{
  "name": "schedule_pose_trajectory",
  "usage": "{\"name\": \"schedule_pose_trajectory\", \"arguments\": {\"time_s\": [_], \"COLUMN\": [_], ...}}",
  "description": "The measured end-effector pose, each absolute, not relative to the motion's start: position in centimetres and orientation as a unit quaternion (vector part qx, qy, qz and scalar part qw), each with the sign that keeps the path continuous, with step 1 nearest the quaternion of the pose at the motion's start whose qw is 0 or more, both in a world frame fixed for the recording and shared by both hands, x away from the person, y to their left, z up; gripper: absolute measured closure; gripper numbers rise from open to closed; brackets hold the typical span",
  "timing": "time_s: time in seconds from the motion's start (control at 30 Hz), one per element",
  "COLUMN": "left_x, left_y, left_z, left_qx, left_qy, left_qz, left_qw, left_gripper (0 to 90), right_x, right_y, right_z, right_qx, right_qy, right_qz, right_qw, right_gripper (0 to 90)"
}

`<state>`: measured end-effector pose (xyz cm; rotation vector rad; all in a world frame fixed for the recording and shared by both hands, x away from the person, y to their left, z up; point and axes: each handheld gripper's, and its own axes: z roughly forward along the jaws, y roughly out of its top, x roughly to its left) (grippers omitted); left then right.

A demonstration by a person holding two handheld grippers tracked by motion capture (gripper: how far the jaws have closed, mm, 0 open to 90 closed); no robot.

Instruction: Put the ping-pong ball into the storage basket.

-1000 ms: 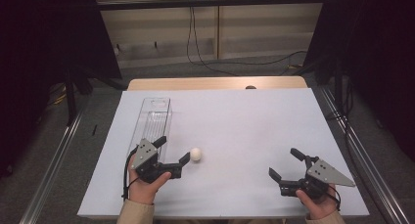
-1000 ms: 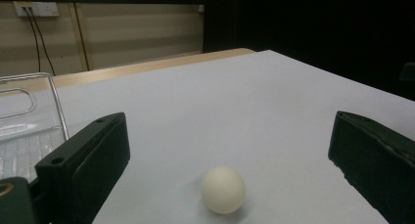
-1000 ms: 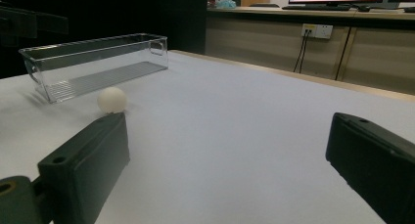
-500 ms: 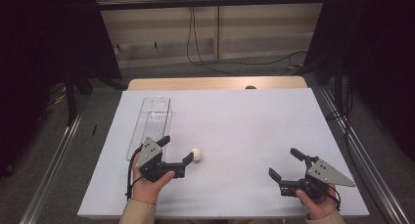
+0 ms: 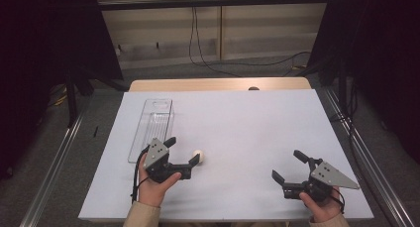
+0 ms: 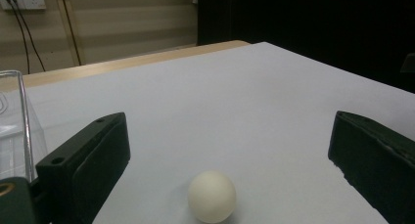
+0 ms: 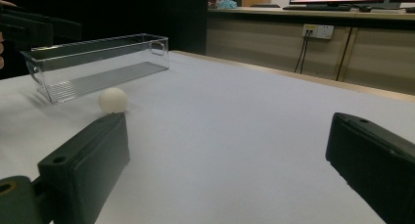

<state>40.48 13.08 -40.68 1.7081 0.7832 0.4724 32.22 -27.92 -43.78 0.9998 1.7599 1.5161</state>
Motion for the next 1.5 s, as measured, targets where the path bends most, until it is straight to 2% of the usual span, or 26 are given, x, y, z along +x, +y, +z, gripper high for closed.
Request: {"name": "schedule_pose_trajectory", "arguments": {"time_s": [1.5], "left_x": [41.5], "left_y": [11.2], "left_z": [-41.7], "left_qx": [0.748], "left_qy": [0.343], "left_qz": [0.197], "left_qw": [0.533], "left_gripper": [3.0], "right_x": [32.2], "right_y": [-27.8], "right_z": [-43.7], "right_qx": [0.372], "right_qy": [0.664], "right_qz": [0.575], "right_qw": [0.300], "right_gripper": [1.9]}}
